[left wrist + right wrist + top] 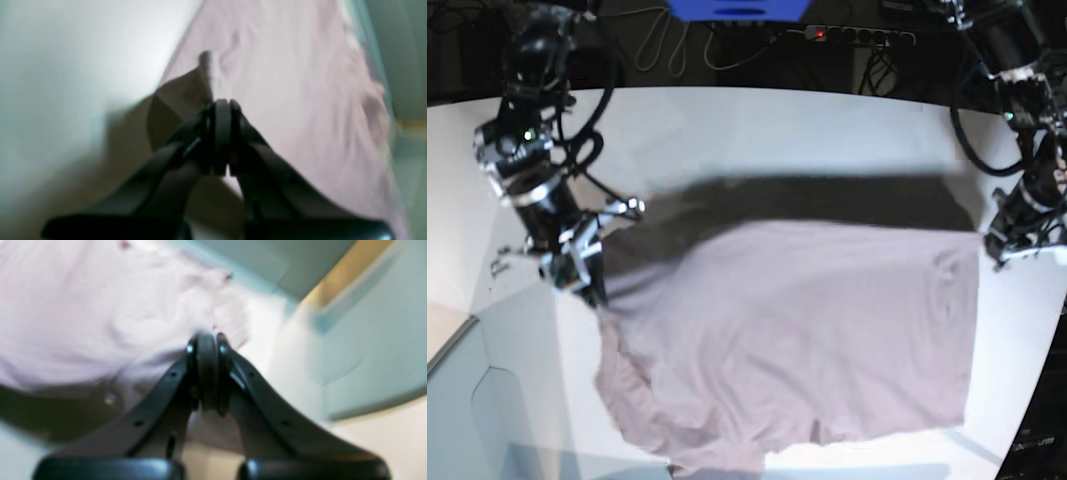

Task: Layout the t-shirt on the table in an organized manner, then fold the t-shirt properly
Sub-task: 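Lay the shirt flat with both grippers and release it, then pinch the shirt corner beside the right gripper and drag it outward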

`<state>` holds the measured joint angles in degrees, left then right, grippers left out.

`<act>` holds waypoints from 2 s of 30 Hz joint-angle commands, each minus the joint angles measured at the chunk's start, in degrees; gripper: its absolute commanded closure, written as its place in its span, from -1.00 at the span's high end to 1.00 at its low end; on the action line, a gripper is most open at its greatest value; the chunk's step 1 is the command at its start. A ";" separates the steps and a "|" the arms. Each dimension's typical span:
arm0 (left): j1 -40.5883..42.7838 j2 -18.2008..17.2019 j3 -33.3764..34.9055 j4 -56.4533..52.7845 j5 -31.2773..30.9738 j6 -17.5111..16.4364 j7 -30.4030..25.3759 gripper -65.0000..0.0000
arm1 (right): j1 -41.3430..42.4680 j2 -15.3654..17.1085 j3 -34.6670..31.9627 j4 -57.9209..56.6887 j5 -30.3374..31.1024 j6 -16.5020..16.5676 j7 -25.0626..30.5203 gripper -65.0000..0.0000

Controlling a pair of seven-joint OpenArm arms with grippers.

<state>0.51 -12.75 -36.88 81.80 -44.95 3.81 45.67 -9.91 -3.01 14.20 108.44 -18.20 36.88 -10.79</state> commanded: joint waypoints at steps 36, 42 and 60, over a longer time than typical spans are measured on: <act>12.54 -0.65 -10.02 -5.18 -6.70 -0.43 0.35 -0.95 | -25.47 -0.29 0.62 1.40 5.05 -0.44 -1.13 -0.95; 13.86 -0.65 -12.39 -6.06 -6.70 -0.34 1.85 -0.36 | -24.95 0.94 0.88 1.93 5.05 -0.44 -4.20 -0.48; 14.04 4.62 -30.33 8.62 -6.79 -0.43 15.21 -0.33 | -2.09 1.82 1.76 -1.41 4.97 -0.44 -6.49 -0.58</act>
<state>14.22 -7.44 -67.00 89.58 -50.68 3.01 60.62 -12.47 -1.63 15.75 106.10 -13.39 36.64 -18.13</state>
